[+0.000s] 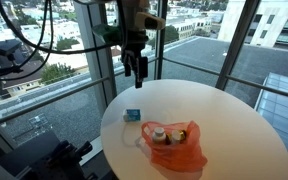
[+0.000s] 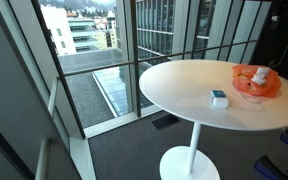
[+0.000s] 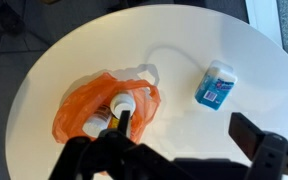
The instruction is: Put the white bottle into the carrier bag
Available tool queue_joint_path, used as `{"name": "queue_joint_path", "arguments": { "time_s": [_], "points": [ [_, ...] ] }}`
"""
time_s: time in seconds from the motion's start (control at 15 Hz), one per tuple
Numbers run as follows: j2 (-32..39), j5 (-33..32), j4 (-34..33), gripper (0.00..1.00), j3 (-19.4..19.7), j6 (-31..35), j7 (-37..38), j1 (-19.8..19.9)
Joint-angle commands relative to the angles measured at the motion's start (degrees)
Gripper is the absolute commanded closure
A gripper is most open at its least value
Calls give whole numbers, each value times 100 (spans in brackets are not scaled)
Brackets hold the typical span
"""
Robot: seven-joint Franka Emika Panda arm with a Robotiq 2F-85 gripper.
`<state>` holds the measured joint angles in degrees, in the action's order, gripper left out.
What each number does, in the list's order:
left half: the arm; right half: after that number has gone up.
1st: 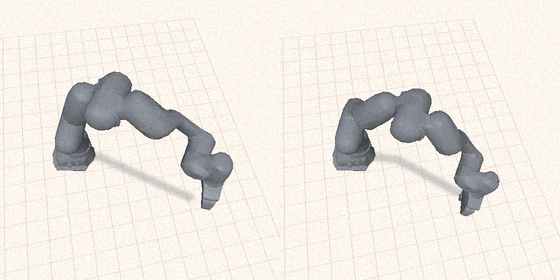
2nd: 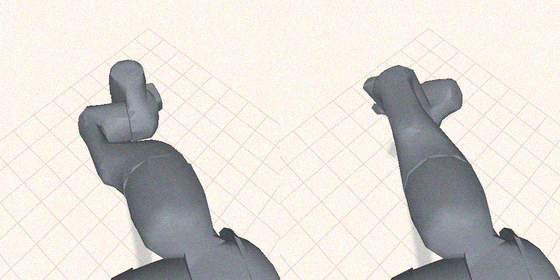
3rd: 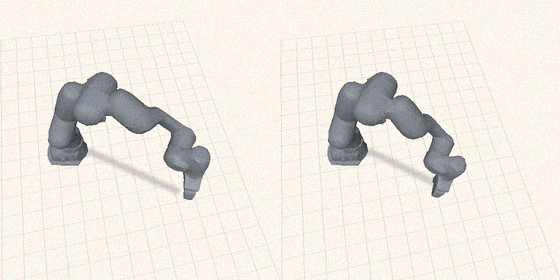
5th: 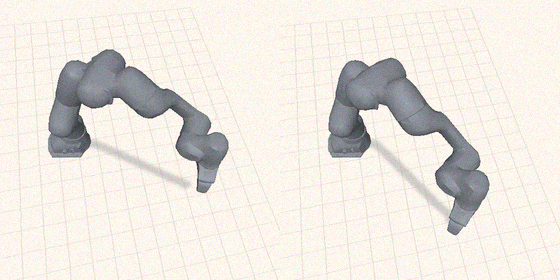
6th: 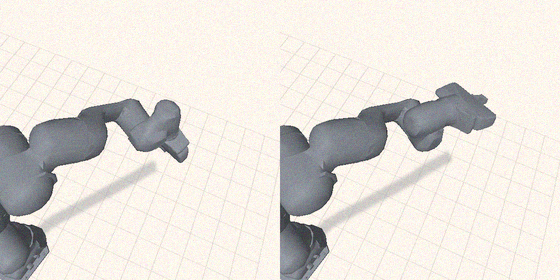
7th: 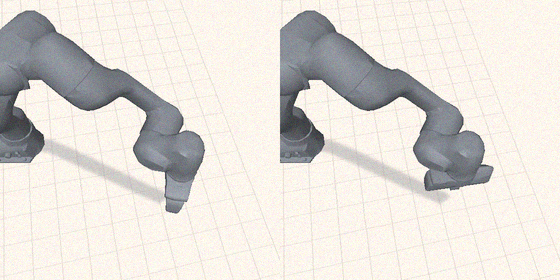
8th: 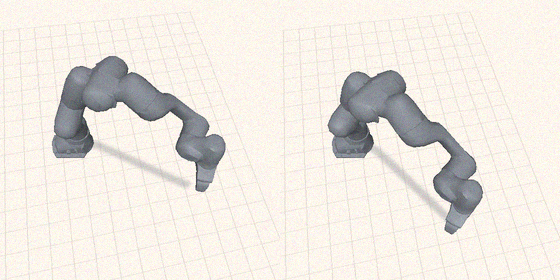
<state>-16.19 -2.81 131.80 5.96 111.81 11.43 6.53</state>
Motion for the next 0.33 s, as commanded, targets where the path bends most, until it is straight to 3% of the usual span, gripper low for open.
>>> {"name": "queue_joint_path", "arguments": {
  "time_s": [0.0, 0.27],
  "points": [
    [-66, 13, -8, 0, -63, -25, -27, 30],
    [-140, 14, 1, 0, -91, -26, -35, 11]
  ]
}}
